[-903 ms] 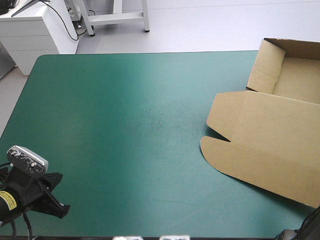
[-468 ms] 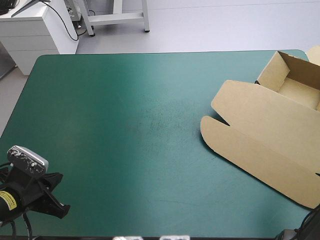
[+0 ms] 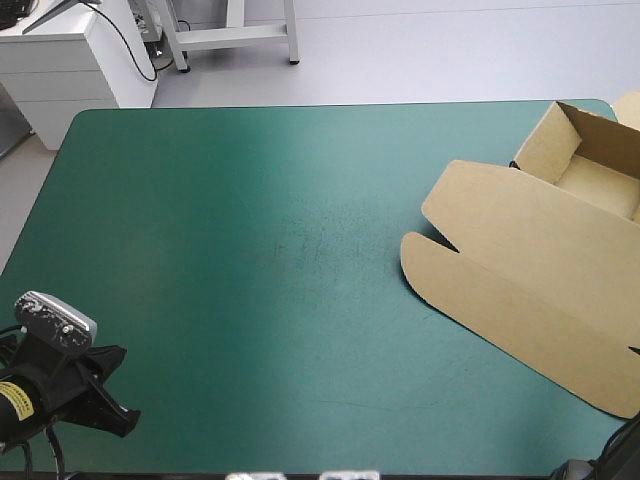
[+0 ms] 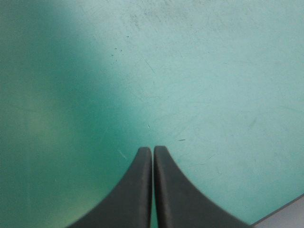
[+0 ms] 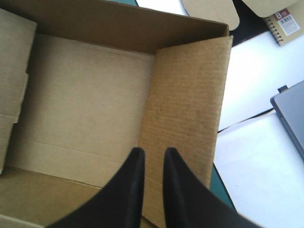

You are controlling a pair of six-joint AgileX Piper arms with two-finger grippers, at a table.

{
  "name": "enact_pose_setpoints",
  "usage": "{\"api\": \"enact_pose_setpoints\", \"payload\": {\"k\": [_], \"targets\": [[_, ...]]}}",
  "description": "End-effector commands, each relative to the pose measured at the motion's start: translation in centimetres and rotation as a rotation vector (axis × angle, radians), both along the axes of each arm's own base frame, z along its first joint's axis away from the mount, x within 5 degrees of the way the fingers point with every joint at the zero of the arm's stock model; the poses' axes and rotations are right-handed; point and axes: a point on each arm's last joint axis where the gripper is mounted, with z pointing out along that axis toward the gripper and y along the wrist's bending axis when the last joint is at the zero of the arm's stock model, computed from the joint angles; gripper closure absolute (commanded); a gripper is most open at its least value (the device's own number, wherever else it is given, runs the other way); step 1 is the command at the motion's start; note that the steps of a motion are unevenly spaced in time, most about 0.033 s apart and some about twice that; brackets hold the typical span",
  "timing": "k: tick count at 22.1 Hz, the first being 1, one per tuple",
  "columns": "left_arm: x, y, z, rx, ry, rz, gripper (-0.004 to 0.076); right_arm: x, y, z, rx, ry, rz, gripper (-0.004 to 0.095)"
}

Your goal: Fold the box

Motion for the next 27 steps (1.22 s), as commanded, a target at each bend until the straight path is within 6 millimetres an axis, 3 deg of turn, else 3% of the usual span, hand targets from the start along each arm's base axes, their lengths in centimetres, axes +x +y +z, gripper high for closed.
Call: {"api": "enact_pose_setpoints", "payload": {"k": [1,4,6,7,8,12,17,22,27], "targets": [[0.0,0.0,0.4,-0.006,0.002,-0.002,0.0731,-2.4,2.9,6.2,-0.071,-0.151,0.067,0.0909],[0.2,-0.2,0.6,-0.022,-0.026,-0.005,0.0731,-2.9,5.7,8.2,-0.099,-0.194,0.131,0.0910],[0.2,-0.2,0.6,-0.024,-0.030,-0.005,0.0731,-3.2,8.7,9.4,-0.102,-0.219,0.200,0.0910],[0.2,-0.2,0.6,-0.024,-0.030,-0.005,0.0731,-3.3,11.2,9.7,-0.104,-0.218,0.270,0.0910],[0.2,-0.2,0.6,-0.024,-0.030,-0.005,0.0731,-3.5,12.2,9.6,-0.108,-0.211,0.303,0.0910],[0.4,-0.3,-0.2,-0.013,-0.004,-0.005,0.0731,-5.2,19.5,8.0,-0.103,-0.128,0.526,0.0910],[0.8,-0.7,-2.4,-0.012,0.074,-0.008,0.0731,-9.0,25.2,6.0,-0.074,-0.079,0.714,0.0909],[0.7,-0.8,-4.3,-0.012,0.159,0.013,0.0731,-12.7,27.3,5.3,-0.069,-0.109,0.785,0.0909],[0.5,-0.7,-4.6,-0.033,0.121,0.015,0.0731,-16.8,27.0,4.6,-0.073,-0.168,0.783,0.0910]]}}
